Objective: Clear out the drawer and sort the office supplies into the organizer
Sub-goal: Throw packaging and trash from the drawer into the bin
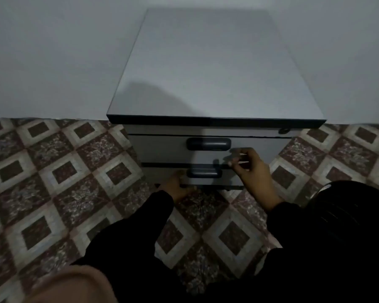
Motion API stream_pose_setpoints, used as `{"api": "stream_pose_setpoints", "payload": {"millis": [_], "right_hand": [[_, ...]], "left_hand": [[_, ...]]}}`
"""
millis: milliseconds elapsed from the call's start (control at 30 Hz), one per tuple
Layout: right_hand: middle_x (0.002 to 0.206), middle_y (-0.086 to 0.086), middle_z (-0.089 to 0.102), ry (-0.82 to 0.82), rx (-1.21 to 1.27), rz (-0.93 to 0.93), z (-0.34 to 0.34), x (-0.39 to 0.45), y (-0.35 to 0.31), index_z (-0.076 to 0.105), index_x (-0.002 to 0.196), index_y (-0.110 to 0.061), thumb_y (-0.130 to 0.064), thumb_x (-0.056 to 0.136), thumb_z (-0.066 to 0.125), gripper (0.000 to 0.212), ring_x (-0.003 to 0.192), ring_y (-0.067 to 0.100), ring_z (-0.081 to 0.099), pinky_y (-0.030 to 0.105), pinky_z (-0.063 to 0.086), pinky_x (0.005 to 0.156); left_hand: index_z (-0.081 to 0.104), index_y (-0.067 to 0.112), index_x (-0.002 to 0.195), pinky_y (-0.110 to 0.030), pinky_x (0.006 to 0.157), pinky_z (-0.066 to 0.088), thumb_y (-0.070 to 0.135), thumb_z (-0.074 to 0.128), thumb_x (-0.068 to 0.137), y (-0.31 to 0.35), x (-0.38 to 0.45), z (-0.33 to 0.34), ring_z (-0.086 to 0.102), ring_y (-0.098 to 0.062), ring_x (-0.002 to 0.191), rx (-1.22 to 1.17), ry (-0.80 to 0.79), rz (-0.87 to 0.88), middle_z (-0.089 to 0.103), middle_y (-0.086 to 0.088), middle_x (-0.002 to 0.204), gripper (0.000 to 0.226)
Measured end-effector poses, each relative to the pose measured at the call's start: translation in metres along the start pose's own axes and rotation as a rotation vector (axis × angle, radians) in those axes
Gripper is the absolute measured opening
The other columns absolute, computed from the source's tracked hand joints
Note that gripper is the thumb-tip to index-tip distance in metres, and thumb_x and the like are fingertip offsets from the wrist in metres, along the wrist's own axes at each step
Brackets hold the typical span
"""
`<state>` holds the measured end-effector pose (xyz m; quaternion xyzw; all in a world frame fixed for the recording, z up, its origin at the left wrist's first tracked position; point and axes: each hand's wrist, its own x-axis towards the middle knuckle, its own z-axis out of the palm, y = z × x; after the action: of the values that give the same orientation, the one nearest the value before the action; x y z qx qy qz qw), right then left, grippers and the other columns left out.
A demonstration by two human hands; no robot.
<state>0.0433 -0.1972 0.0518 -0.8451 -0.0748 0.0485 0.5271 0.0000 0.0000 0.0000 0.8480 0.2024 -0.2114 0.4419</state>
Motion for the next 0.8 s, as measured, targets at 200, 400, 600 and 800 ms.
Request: {"api": "stream_pose_setpoints", "payload": {"millis": [200, 400, 600, 800], "right_hand": [[0.082, -0.004, 0.063, 0.173, 0.328, 0.062, 0.033, 0.011, 0.010, 0.052, 0.101, -0.022, -0.008, 0.083, 0.067, 0.027, 0.081, 0.004, 0.061, 0.029, 0.053, 0.083], [0.081, 0.001, 0.063, 0.278, 0.480, 0.098, 0.045, 0.020, 0.012, 0.052, 0.092, -0.021, -0.009, 0.080, 0.071, 0.026, 0.084, 0.019, 0.061, 0.051, 0.052, 0.087], [0.079, 0.001, 0.062, 0.309, 0.529, 0.121, 0.049, 0.023, 0.011, 0.052, 0.091, -0.019, -0.007, 0.080, 0.070, 0.025, 0.085, 0.022, 0.061, 0.055, 0.050, 0.087], [0.083, 0.007, 0.062, 0.313, 0.545, 0.120, 0.050, 0.024, 0.014, 0.052, 0.091, -0.018, -0.007, 0.080, 0.071, 0.025, 0.089, 0.030, 0.062, 0.056, 0.050, 0.087]], "left_hand": [[0.035, 0.010, 0.138, -0.028, 0.086, 0.048, 0.019, 0.073, 0.080, -0.009, 0.033, 0.030, 0.057, -0.021, 0.101, -0.310, 0.237, -0.004, 0.059, -0.016, 0.118, 0.070], [0.039, 0.014, 0.127, -0.038, 0.081, 0.054, 0.011, 0.078, 0.073, -0.011, 0.043, 0.048, 0.062, -0.021, 0.081, -0.591, 0.449, -0.023, 0.064, -0.015, 0.094, 0.067], [0.043, 0.012, 0.104, -0.046, 0.088, 0.051, 0.024, 0.086, 0.063, -0.011, 0.052, 0.065, 0.065, -0.027, 0.091, -0.719, 0.479, -0.108, 0.068, -0.013, 0.090, 0.061], [0.039, 0.016, 0.098, -0.040, 0.087, 0.052, -0.005, 0.075, 0.072, 0.009, 0.052, 0.080, 0.060, -0.022, 0.083, -1.002, 0.480, -0.098, 0.061, -0.007, 0.082, 0.049]]}}
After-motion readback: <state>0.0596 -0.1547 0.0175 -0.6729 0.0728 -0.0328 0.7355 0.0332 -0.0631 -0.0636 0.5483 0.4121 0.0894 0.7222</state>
